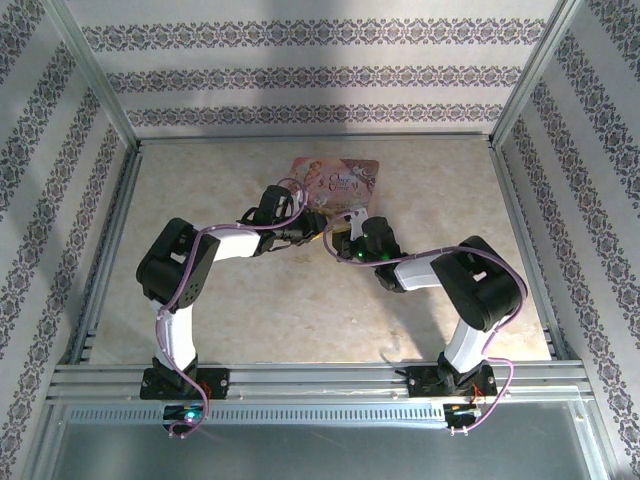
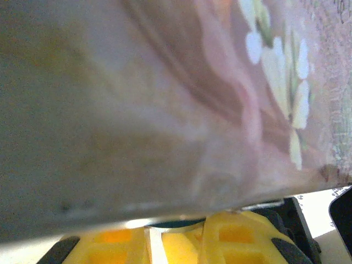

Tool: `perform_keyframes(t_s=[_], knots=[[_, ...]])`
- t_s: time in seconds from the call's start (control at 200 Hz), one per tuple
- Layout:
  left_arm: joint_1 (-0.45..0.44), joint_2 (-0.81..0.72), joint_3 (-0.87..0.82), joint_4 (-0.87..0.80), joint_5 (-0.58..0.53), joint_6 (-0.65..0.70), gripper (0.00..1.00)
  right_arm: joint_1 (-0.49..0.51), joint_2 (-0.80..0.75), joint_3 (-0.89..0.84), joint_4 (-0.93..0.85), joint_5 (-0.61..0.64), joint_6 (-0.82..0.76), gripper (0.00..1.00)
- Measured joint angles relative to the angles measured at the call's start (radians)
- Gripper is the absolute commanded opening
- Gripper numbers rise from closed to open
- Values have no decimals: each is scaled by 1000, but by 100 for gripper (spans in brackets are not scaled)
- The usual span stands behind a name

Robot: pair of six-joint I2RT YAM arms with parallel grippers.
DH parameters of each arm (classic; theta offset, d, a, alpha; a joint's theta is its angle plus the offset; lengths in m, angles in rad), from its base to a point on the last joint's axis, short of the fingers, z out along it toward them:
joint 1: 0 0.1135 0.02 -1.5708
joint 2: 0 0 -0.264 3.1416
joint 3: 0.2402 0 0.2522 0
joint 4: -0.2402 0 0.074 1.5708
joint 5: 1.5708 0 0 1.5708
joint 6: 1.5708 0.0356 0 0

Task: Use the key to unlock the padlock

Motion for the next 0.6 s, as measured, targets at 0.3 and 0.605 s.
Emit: perform_keyframes(t_s=[0.3, 0.605], knots=[[0, 21, -11, 61, -17, 5, 22, 0, 50, -3, 74, 14, 30, 0], [-2, 29, -25, 98, -16, 3, 37, 2, 69, -21, 121, 5, 72, 0]])
